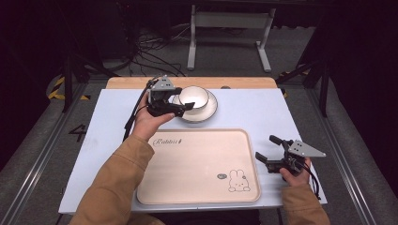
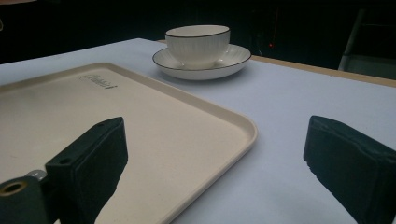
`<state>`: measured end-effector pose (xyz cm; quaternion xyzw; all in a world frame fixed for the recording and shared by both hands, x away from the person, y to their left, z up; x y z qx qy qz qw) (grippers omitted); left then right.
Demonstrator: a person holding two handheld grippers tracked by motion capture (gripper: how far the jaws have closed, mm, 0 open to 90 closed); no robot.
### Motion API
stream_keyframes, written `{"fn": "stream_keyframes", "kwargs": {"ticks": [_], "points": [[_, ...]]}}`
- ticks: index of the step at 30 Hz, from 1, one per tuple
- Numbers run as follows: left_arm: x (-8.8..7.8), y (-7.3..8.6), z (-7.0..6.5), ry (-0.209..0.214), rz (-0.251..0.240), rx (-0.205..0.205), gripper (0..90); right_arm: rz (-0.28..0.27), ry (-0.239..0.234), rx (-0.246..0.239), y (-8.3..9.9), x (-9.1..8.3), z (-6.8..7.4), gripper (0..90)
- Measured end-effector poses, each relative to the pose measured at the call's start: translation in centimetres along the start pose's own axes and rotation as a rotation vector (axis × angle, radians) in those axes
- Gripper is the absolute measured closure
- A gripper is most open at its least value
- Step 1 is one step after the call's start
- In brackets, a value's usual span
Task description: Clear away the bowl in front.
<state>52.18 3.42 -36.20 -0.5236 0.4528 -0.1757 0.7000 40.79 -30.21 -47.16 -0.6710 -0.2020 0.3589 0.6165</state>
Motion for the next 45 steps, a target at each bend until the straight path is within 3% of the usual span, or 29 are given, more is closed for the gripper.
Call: {"fn": "stream_keyframes", "kwargs": {"ticks": [5, 8, 11, 17, 23, 31, 36, 45], "points": [[0.5, -0.3, 0.7, 0.008, 0.052, 0.033, 28.0, 0.0, 0.0, -0.001, 0.0, 0.0, 0.0, 7.1], [0.8, -0.5, 1.1, 0.046, 0.078, 0.067, 31.1, 0.0, 0.0, 0.0, 0.0, 0.0, 0.0, 7.1], [1.2, -0.5, 1.6, 0.055, 0.097, 0.089, 30.1, 0.0, 0.0, -0.001, 0.0, 0.0, 0.0, 7.1], [2.0, -0.6, 2.2, 0.091, 0.115, 0.094, 33.1, 0.001, 0.0, -0.003, 0.0, 0.0, 0.0, 7.2], [3.4, -0.3, 2.8, 0.143, 0.127, 0.062, 38.5, -0.001, -0.002, -0.007, 0.0, 0.0, 0.1, 7.2], [5.1, 0.7, 3.4, 0.212, 0.15, -0.016, 37.3, -0.002, -0.002, -0.009, 0.0, 0.0, 0.1, 7.3], [6.3, 1.6, 3.7, 0.217, 0.184, -0.027, 37.9, -0.001, -0.002, -0.01, 0.0, 0.0, 0.1, 7.3], [7.7, 2.3, 3.5, 0.2, 0.208, -0.009, 39.9, -0.002, -0.001, -0.011, 0.0, 0.0, 0.1, 7.4]]}}
Point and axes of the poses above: each handheld gripper's, and its own axes: x roughly forward along the jaws, y roughly out of its underside, z roughly to its left, the point moved 7 cm from there along x, roughly forward along the jaws, and after that the axes turned 3 degrees about -y, right-handed, at the moved point
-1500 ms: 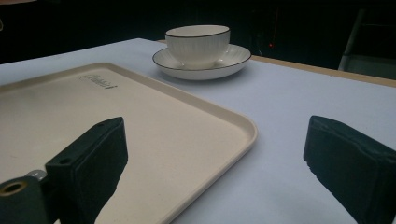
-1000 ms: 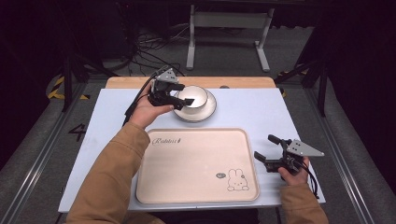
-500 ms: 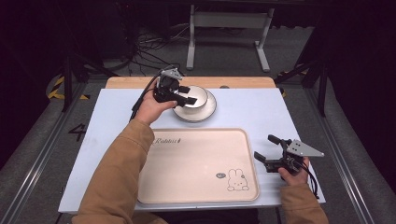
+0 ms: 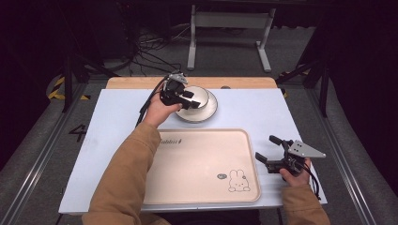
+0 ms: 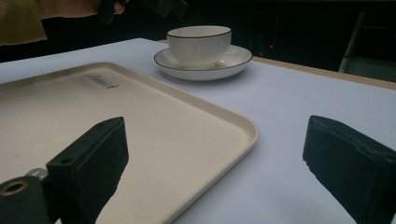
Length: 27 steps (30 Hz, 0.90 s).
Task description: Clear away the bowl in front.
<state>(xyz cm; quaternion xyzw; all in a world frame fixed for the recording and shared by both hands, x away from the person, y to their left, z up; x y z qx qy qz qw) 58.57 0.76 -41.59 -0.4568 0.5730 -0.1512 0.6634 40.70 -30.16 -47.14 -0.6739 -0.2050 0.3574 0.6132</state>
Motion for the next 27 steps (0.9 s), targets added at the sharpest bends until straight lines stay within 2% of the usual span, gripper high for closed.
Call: {"fn": "stream_keyframes", "kwargs": {"ticks": [8, 11, 16, 22, 23, 27], "points": [[1.3, 0.7, 0.3, -0.017, 0.042, 0.01, 42.2, 0.0, -0.001, 0.0, 0.0, 0.0, 0.0, 7.5], [1.7, 0.7, 0.0, 0.003, 0.046, 0.017, 44.4, 0.0, -0.003, 0.0, 0.0, 0.0, 0.0, 7.5], [2.4, 1.0, -0.1, 0.002, 0.068, 0.028, 47.9, 0.0, -0.003, -0.001, 0.0, 0.0, 0.0, 7.5], [3.0, 1.5, 0.1, -0.017, 0.109, 0.038, 49.9, 0.0, -0.004, -0.001, 0.0, 0.0, 0.0, 7.5], [3.4, 1.9, 0.3, -0.05, 0.156, 0.033, 50.6, 0.0, -0.004, -0.002, 0.0, 0.0, 0.0, 7.5], [3.8, 2.2, 0.4, -0.066, 0.187, 0.04, 51.9, 0.0, -0.004, -0.002, 0.0, 0.0, 0.0, 7.5]]}}
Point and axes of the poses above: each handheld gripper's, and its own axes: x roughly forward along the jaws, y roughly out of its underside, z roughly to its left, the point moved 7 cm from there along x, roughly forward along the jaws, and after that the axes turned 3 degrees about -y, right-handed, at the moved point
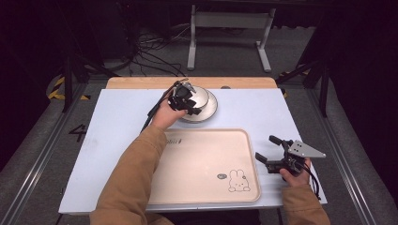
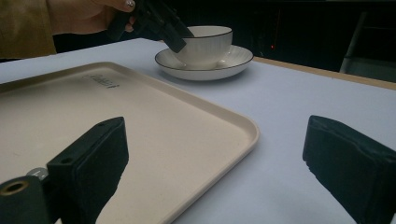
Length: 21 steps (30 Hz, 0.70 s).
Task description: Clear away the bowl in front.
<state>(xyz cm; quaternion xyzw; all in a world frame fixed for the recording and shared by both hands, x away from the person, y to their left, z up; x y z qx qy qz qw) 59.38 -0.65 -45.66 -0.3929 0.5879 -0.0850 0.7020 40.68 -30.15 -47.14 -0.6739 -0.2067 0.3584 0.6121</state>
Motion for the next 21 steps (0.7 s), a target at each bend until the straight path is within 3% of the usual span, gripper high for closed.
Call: {"fn": "stream_keyframes", "kwargs": {"ticks": [9, 15, 21], "points": [[0.6, 0.3, -0.2, -0.035, 0.061, 0.03, 56.7, -0.001, 0.0, 0.0, 0.0, 0.0, 0.0, 7.5], [1.0, 0.4, -0.2, -0.067, 0.095, 0.028, 65.3, -0.001, 0.002, 0.001, 0.0, 0.0, 0.0, 7.7], [1.3, 0.0, -0.6, -0.059, 0.11, 0.057, 74.1, -0.001, 0.002, 0.001, 0.0, 0.0, 0.0, 7.7]]}}
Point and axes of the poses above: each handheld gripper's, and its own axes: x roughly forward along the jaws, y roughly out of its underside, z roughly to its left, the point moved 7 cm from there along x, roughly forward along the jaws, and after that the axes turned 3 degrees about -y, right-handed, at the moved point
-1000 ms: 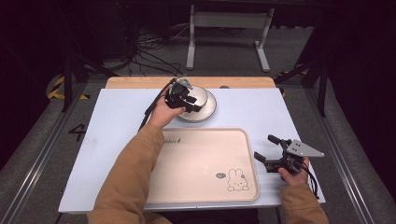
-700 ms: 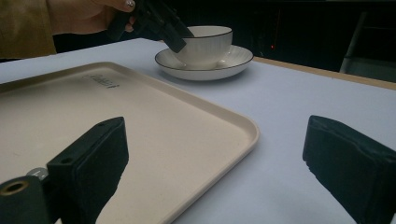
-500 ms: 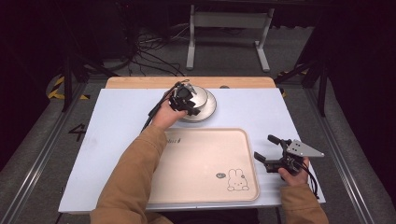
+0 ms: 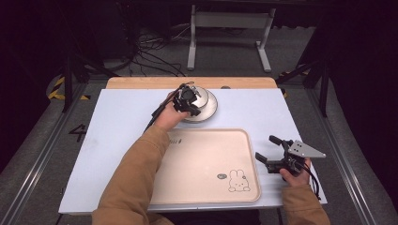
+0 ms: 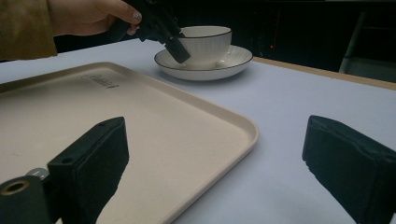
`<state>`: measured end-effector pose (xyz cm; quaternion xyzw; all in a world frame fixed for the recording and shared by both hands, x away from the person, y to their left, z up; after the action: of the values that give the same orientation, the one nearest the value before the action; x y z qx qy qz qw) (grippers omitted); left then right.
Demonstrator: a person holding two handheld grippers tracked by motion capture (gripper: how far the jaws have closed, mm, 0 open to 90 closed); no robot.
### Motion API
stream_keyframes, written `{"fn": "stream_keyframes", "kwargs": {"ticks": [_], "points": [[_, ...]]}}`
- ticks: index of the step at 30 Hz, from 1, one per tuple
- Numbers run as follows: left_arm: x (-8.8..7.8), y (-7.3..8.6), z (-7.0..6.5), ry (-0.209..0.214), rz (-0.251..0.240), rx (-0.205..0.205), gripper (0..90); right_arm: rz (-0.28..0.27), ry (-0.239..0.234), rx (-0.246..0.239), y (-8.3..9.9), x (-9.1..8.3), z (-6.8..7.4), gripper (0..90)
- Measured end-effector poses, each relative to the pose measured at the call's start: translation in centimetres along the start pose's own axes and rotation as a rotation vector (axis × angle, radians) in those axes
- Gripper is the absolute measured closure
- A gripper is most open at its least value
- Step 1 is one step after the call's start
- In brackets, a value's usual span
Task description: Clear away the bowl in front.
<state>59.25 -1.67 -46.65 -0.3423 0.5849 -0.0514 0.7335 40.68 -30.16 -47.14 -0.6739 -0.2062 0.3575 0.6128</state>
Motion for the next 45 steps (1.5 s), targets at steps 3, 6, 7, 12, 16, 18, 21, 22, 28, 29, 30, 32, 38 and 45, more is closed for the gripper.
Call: {"fn": "stream_keyframes", "kwargs": {"ticks": [3, 6, 7, 12, 16, 18, 21, 22, 28, 29, 30, 32, 38, 45], "points": [[0.1, -0.2, -0.3, 0.005, 0.003, 0.013, 78.2, -0.001, 0.0, 0.0, 0.0, 0.0, 0.0, 7.7], [0.1, -0.4, -0.3, -0.009, 0.009, 0.039, 79.8, -0.001, 0.0, -0.001, 0.0, 0.0, 0.0, 7.7], [0.0, -0.5, -0.4, -0.013, 0.013, 0.048, 80.5, -0.002, -0.001, -0.002, 0.0, 0.0, 0.0, 7.7], [0.1, -0.7, -0.6, -0.035, 0.033, 0.087, 82.3, -0.003, 0.0, -0.001, 0.0, 0.0, 0.0, 7.7], [0.1, -0.8, -0.6, -0.037, 0.036, 0.091, 82.6, -0.001, -0.002, -0.002, 0.0, 0.0, 0.0, 7.7], [0.1, -0.8, -0.6, -0.036, 0.037, 0.094, 82.6, -0.001, -0.002, -0.003, 0.0, 0.0, 0.0, 7.7], [0.1, -0.8, -0.6, -0.038, 0.044, 0.098, 82.7, -0.002, -0.002, -0.003, 0.0, 0.0, 0.0, 7.7], [0.1, -0.8, -0.6, -0.041, 0.045, 0.101, 82.7, -0.002, -0.002, -0.002, 0.0, 0.0, 0.0, 7.7], [0.1, -0.8, -0.8, -0.068, 0.062, 0.125, 82.9, -0.003, -0.001, -0.002, 0.0, 0.0, 0.0, 7.7], [0.1, -0.9, -0.8, -0.068, 0.061, 0.129, 82.9, -0.003, -0.001, -0.002, 0.0, 0.0, 0.0, 7.7], [0.1, -0.9, -0.8, -0.068, 0.061, 0.129, 82.9, -0.003, -0.001, -0.002, 0.0, 0.0, 0.0, 7.7], [0.0, -0.9, -0.8, -0.073, 0.065, 0.135, 83.0, -0.002, -0.002, -0.002, 0.0, 0.0, 0.0, 7.7], [-0.3, -1.0, -0.8, -0.102, 0.078, 0.149, 82.9, -0.003, -0.002, -0.001, 0.0, 0.0, 0.0, 7.7], [-1.5, -1.4, -1.2, -0.101, 0.059, 0.149, 82.3, -0.002, -0.002, -0.002, 0.0, 0.0, 0.0, 7.7]]}}
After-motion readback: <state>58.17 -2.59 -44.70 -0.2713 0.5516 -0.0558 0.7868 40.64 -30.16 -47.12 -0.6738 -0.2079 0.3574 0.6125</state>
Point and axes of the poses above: each handheld gripper's, and its own axes: x roughly forward along the jaws, y roughly out of its underside, z roughly to its left, the point moved 7 cm from there along x, roughly forward along the jaws, and after that the axes turned 3 degrees about -y, right-handed, at the moved point
